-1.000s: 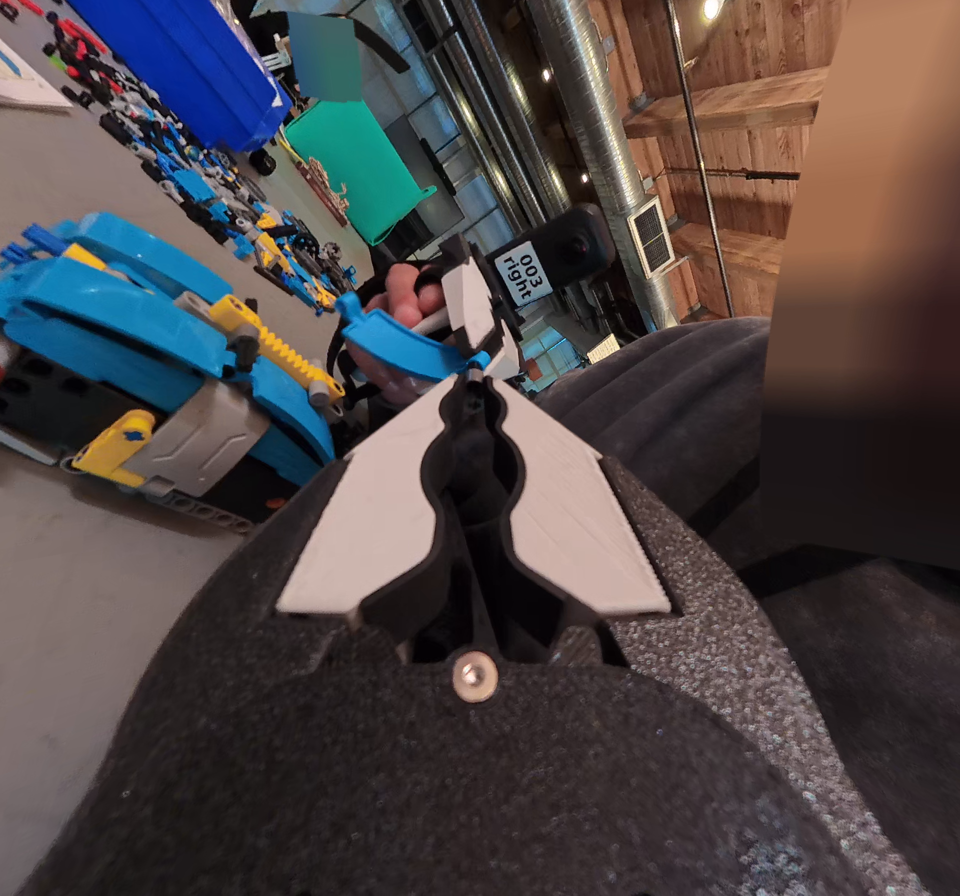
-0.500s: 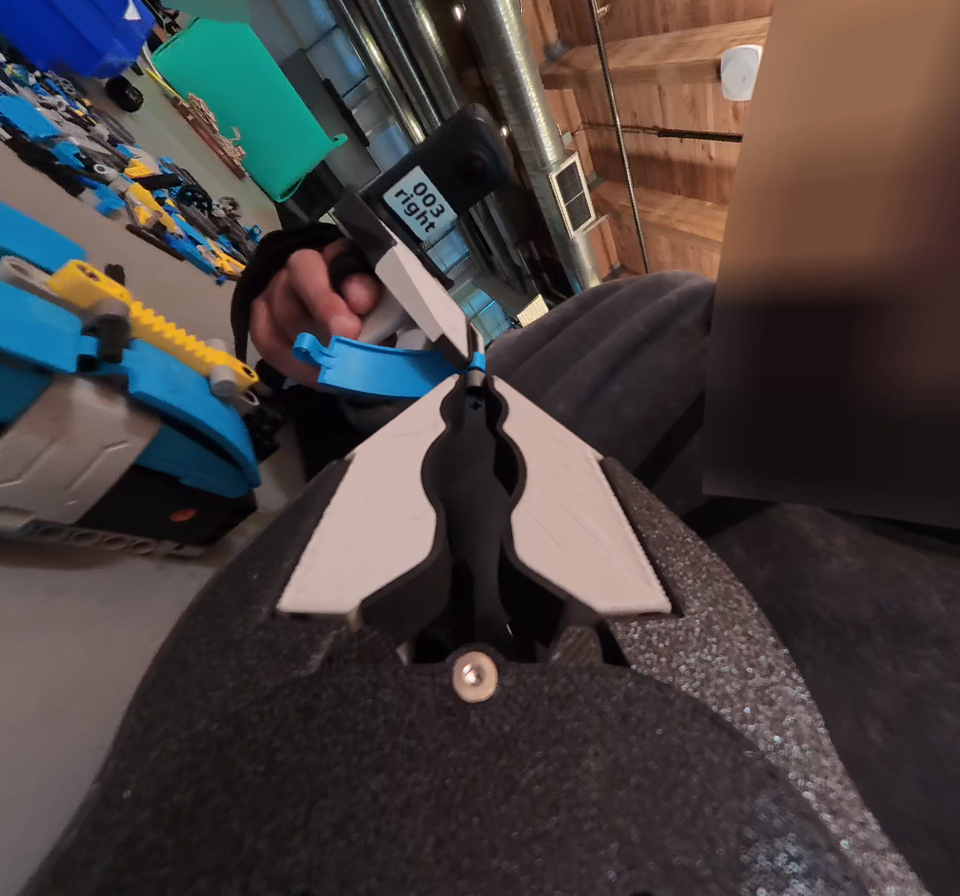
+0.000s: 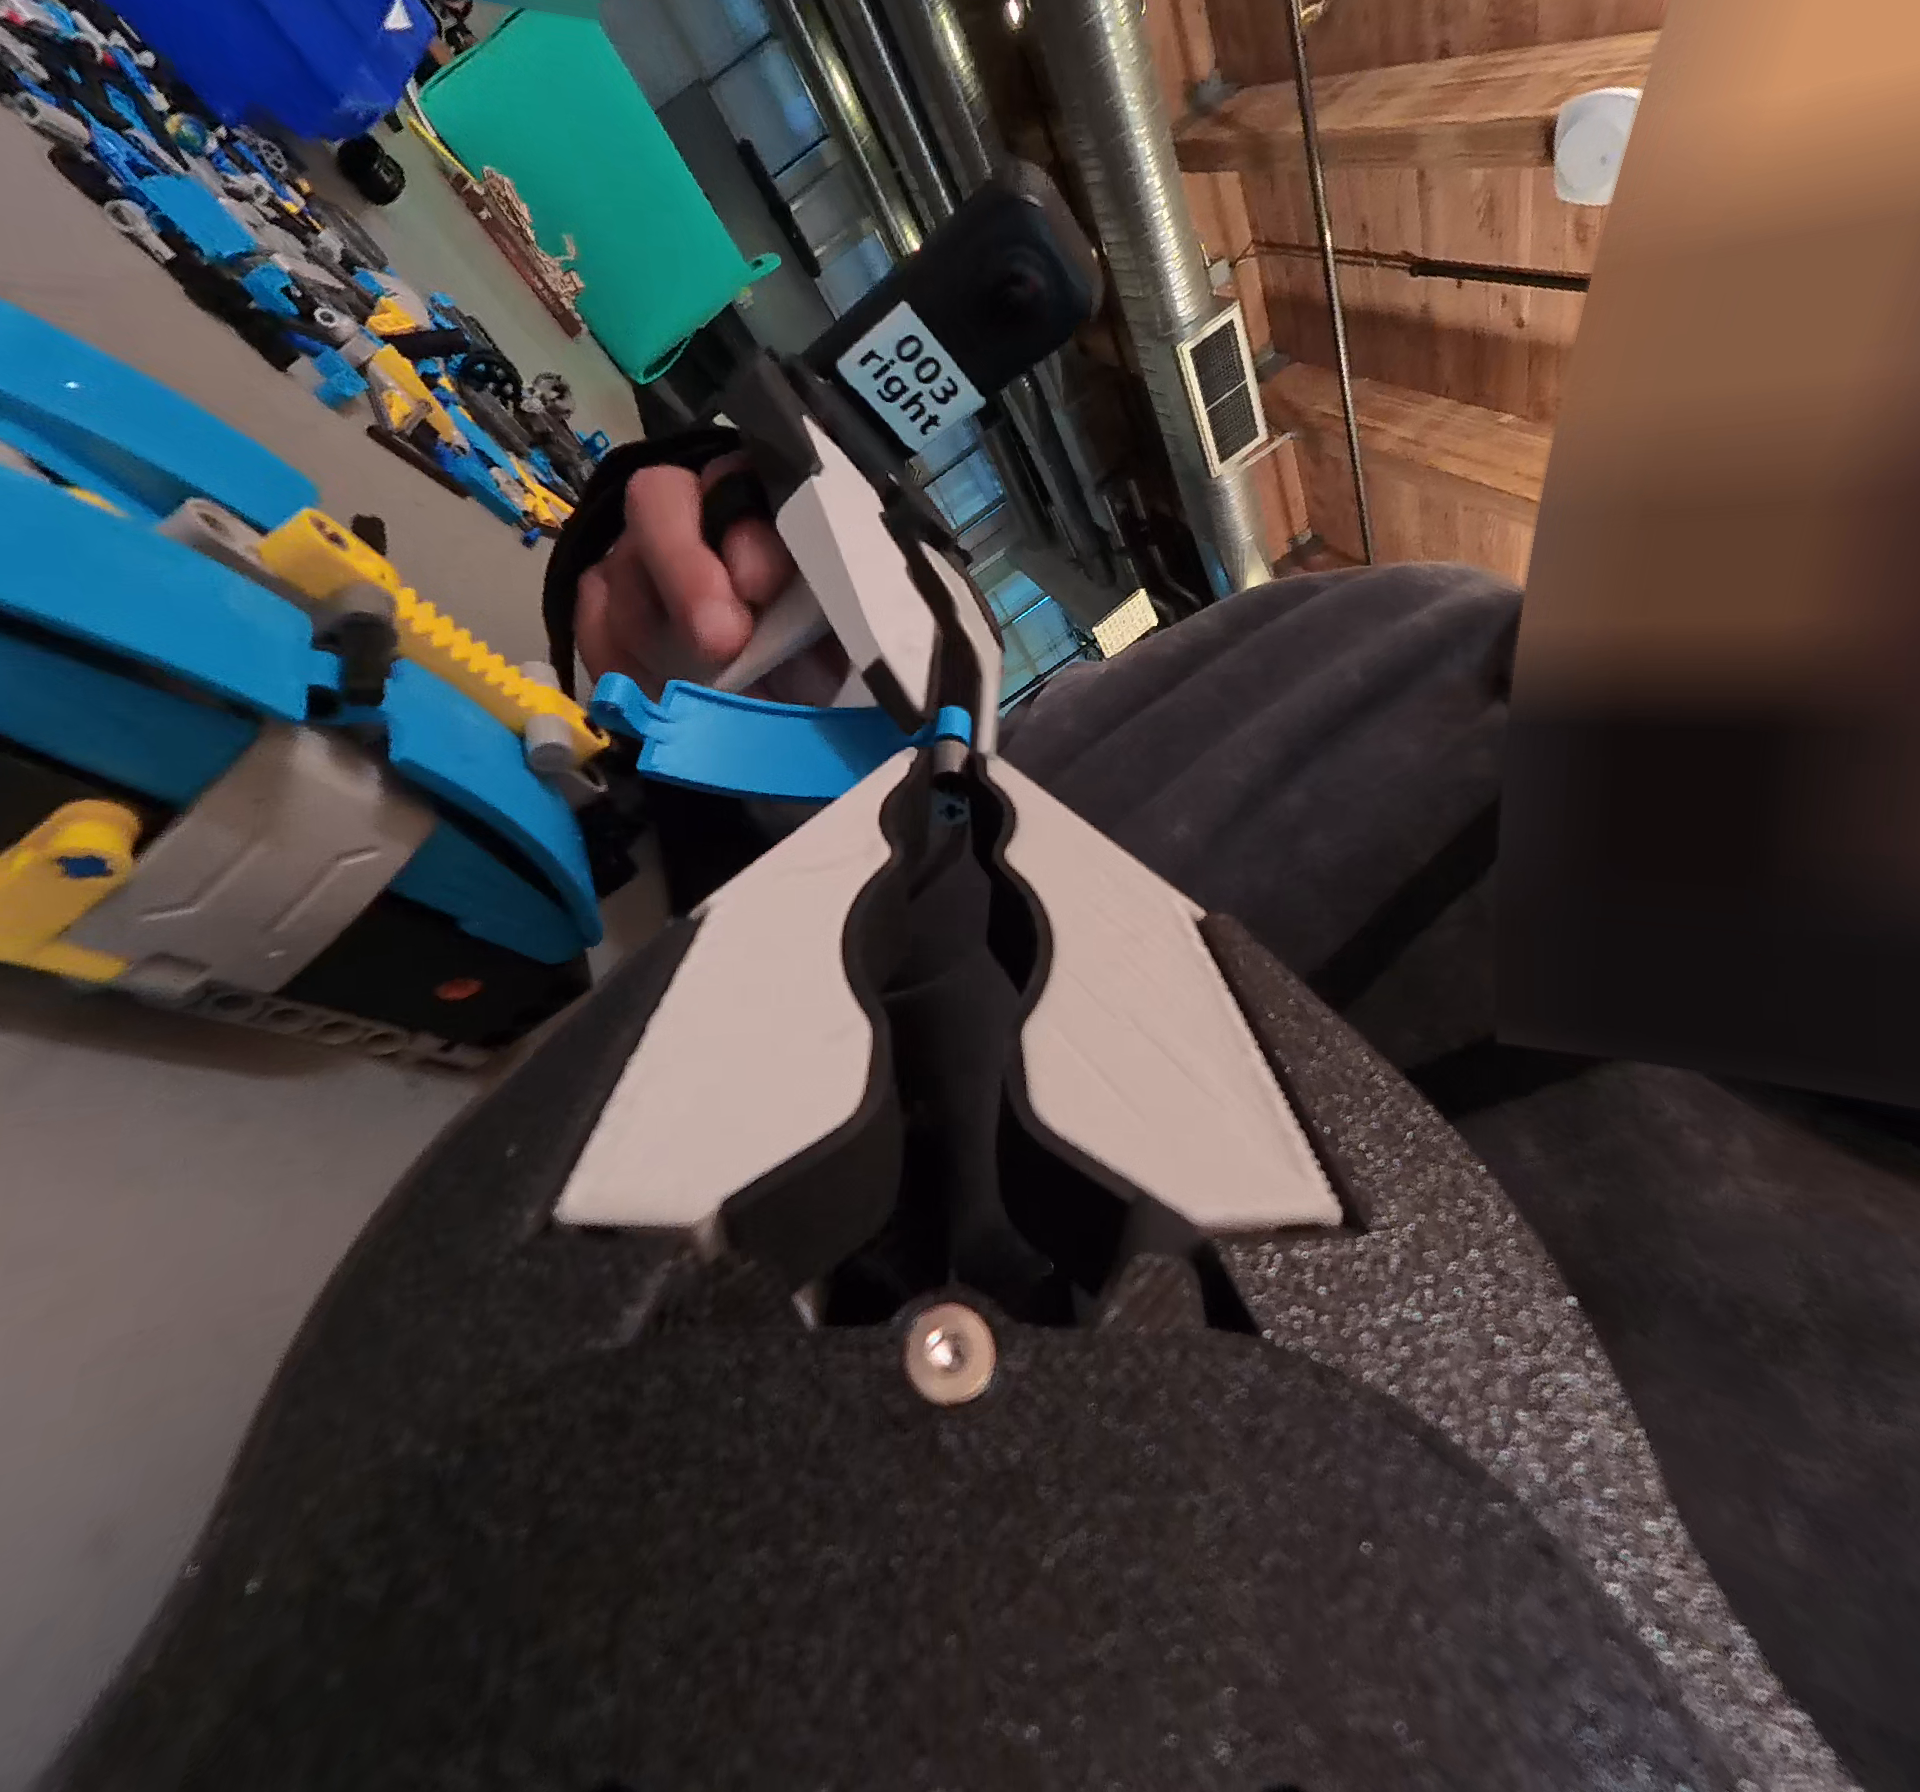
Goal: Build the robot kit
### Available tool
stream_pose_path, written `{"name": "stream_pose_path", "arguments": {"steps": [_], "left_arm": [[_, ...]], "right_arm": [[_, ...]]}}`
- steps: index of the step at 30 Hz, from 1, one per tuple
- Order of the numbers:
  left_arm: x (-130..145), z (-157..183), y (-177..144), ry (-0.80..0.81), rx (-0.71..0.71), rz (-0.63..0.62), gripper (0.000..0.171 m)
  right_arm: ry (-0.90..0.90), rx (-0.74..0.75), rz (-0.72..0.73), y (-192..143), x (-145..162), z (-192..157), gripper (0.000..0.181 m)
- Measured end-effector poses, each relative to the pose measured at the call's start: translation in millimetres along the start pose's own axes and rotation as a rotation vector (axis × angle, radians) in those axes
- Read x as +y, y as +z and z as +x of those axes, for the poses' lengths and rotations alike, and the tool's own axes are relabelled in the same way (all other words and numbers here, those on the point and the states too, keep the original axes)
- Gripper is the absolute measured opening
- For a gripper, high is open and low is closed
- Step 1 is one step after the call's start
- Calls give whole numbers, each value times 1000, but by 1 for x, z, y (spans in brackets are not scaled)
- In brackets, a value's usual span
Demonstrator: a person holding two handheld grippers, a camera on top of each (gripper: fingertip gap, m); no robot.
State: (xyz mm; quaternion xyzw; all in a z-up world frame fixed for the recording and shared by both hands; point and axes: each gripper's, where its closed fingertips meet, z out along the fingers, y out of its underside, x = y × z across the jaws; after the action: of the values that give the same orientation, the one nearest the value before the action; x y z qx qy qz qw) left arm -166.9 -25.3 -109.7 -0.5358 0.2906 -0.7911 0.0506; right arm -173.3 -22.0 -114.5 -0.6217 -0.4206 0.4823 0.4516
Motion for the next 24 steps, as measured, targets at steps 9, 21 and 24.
{"name": "stream_pose_path", "arguments": {"steps": [9,21,24], "left_arm": [[7,0,1,-7,-3,-40,5],[17,-3,5,6,-35,-99,4],[17,-1,6,9,-20,-96,4]], "right_arm": [[-141,49,-66,2,4,-4,6],[-94,-8,-135,2,16,-11,5],[-90,-18,-123,1,13,-13,5]]}}
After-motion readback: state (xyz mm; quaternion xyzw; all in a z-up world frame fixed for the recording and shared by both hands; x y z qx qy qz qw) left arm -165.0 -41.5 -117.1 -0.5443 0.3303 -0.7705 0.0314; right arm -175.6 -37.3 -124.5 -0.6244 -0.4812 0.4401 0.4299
